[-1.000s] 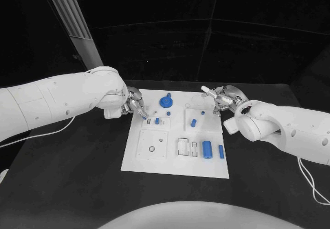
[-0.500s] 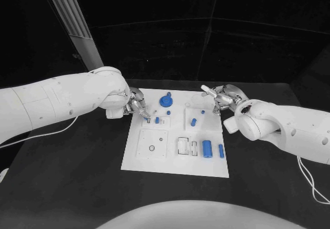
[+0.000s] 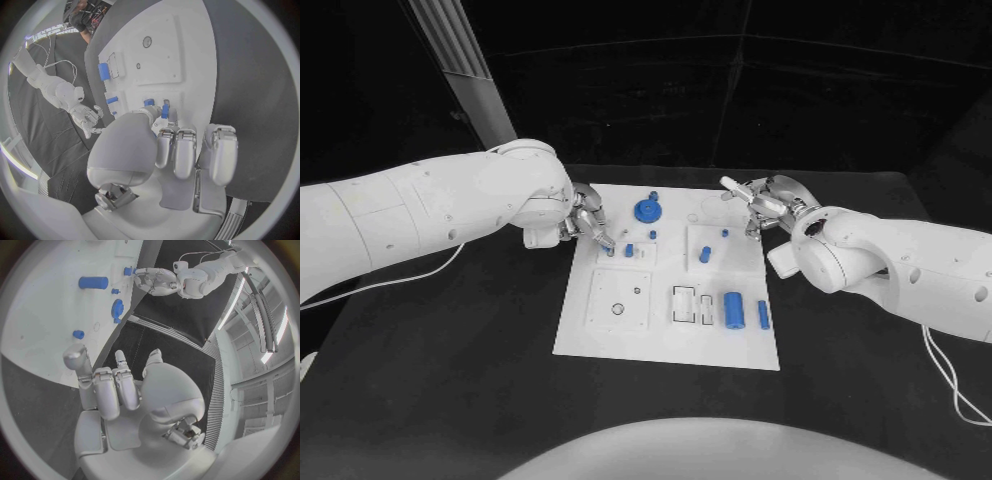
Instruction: Assemble the parts on the task board
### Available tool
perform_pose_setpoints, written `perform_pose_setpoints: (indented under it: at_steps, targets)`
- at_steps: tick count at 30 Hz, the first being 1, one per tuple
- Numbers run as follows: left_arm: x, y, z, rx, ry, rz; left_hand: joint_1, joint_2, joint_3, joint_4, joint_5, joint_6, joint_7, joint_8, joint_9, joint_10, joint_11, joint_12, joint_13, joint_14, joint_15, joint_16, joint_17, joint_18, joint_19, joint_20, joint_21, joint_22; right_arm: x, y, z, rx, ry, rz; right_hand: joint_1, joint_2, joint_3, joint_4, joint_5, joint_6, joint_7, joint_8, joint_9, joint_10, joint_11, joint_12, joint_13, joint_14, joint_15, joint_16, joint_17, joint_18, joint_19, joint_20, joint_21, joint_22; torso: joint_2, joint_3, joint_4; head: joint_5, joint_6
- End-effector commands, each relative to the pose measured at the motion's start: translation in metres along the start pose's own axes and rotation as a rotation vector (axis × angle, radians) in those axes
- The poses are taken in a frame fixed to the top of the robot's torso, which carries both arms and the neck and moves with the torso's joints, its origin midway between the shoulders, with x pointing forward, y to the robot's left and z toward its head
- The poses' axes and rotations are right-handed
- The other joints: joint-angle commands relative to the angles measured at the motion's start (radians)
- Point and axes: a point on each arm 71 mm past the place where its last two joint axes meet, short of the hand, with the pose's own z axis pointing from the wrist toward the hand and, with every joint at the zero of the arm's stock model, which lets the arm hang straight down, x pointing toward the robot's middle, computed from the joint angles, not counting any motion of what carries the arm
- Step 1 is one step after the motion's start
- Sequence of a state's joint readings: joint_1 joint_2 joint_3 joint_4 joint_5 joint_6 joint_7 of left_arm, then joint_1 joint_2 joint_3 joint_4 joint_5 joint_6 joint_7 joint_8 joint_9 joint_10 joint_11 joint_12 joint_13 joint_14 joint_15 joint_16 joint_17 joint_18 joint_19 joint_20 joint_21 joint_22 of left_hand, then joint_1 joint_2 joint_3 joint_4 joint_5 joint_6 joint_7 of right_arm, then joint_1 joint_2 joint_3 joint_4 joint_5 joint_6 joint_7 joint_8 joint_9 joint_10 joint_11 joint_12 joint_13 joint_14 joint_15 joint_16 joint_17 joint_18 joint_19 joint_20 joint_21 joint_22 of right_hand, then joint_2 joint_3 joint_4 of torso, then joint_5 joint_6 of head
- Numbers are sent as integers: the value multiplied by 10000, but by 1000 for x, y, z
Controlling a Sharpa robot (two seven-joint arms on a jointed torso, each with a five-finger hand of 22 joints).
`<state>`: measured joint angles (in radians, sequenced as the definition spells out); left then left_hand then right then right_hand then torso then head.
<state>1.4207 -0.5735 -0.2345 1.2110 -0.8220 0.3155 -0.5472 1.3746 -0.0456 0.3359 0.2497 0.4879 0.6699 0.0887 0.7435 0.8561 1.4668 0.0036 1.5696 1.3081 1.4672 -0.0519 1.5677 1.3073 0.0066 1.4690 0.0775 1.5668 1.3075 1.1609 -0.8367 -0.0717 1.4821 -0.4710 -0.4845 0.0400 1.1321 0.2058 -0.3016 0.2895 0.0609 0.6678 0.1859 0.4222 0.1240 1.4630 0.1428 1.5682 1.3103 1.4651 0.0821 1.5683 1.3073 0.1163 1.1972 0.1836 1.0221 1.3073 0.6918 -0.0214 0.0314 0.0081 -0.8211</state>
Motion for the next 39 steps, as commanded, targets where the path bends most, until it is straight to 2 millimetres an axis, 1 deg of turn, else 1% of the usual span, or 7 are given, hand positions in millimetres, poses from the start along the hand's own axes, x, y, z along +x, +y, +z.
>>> perform_pose_setpoints:
  at_steps: [1, 4, 7, 10, 23, 31, 39]
  targets:
    - [1, 0, 0, -90, 111, 49, 16, 74, 59, 16, -55, 274, -320, 27, 187, 1040, -50, 12, 2627, 1036, -48, 31, 2634, -66, 1018, -66, 40, 2633, 0, 2, 0, -143, -57, -22, 72, 29, -76, -6, 37, 18, 231, 43, -2, 1078, -69, 26, 2605, 1057, -84, 25, 2635, 76, -13, -20, -43, 739, 3, 5, -1, -8, -12]
    - [1, -1, 1, -90, 120, 55, 16, 74, 59, 16, -55, 274, -320, 27, 187, 1040, -50, 12, 2627, 1036, -48, 31, 2634, -66, 1018, -66, 40, 2633, 0, 2, 0, -141, -53, -22, 72, 29, -76, -6, 37, 18, 231, 43, -2, 1078, -69, 26, 2605, 1057, -84, 25, 2635, 76, -13, -20, -43, 739, -3, -2, 0, -24, -20]
    - [2, -2, 2, -104, 127, 59, 16, 75, 62, 16, -59, 269, -320, 26, 188, 1040, -50, 12, 2627, 1036, -48, 31, 2634, -66, 1018, -66, 40, 2633, -1, 2, 0, -139, -59, -22, 72, 29, -76, -6, 37, 18, 231, 43, -2, 1078, -69, 26, 2605, 1057, -84, 25, 2635, 76, -13, -20, -43, 739, -6, 0, 7, -32, -28]
    - [2, -2, 2, -133, 111, 49, 17, 75, 64, 16, -62, 265, -319, 26, 189, 1040, -49, 12, 2627, 1036, -48, 31, 2634, -66, 1018, -66, 40, 2633, -1, 2, 0, -133, -58, -22, 72, 29, -76, -6, 37, 18, 231, 43, -2, 1078, -69, 26, 2605, 1057, -84, 25, 2635, 76, -13, -20, -43, 739, -4, 2, -1, -27, -37]
    - [3, -2, 3, -358, 150, 78, 13, 83, 75, 24, -85, 238, -311, 21, 195, 1040, -45, 12, 2627, 1036, -47, 31, 2634, -66, 1018, -66, 40, 2633, -1, 2, 0, -129, -50, -22, 77, 29, -84, -3, 39, 16, 230, 54, -4, 1078, -71, 26, 2605, 1057, -86, 25, 2635, 76, -12, -22, -49, 739, -9, 3, 6, -43, -52]
    - [4, -3, 4, -368, 166, 97, 13, 87, 81, 25, -93, 231, -309, 22, 198, 1040, -43, 12, 2627, 1036, -46, 31, 2634, -66, 1018, -66, 40, 2633, -1, 2, 0, -125, -42, -23, 77, 29, -84, -3, 39, 16, 230, 54, -4, 1078, -71, 26, 2605, 1057, -86, 25, 2635, 76, -12, -22, -49, 739, -4, -2, 7, -25, -76]
    - [3, -3, 5, -371, 190, 109, 15, 92, 90, 25, -107, 219, -307, 21, 202, 1040, -42, 12, 2627, 1036, -46, 31, 2634, -66, 1018, -65, 40, 2633, -1, 2, 0, -121, -54, -25, 77, 29, -91, -1, 38, 16, 228, 63, -6, 1078, -73, 26, 2605, 1057, -88, 25, 2635, 77, -12, -23, -54, 739, -4, 2, 0, -13, -87]
